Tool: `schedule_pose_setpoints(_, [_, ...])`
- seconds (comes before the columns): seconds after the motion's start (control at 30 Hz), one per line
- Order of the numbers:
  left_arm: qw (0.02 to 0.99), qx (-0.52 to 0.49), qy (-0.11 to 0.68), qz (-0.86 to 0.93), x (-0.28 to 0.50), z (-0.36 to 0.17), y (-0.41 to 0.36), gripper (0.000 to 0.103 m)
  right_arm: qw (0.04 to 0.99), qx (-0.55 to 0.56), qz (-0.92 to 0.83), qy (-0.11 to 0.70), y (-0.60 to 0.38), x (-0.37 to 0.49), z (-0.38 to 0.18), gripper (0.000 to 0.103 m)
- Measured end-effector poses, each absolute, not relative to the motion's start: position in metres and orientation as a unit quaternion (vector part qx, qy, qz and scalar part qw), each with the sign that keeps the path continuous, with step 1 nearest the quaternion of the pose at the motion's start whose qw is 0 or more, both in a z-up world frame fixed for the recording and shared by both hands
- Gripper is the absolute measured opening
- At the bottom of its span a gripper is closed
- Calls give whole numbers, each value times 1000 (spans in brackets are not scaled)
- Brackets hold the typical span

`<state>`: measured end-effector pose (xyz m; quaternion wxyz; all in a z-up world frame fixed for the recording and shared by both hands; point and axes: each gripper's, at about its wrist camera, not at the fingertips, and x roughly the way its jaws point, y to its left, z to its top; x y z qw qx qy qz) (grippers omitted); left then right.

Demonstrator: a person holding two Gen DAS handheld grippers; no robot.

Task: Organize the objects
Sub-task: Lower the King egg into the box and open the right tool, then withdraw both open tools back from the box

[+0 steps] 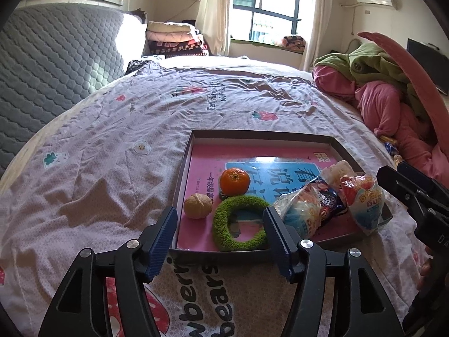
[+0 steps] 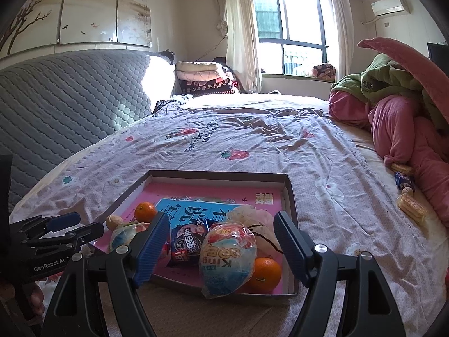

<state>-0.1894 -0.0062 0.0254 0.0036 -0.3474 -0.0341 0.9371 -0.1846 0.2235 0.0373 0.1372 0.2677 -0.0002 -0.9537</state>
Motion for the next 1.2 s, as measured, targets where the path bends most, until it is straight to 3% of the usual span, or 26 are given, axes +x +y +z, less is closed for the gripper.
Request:
schedule_pose_setpoints(0.43, [5, -318, -29, 948, -166, 40, 8, 77, 152, 250, -956, 10, 214, -162, 46, 82])
schedule_pose_setpoints(1.2, [-18, -293, -47, 955, -137, 44, 19, 79, 143, 243, -959, 3, 229, -136, 44, 90])
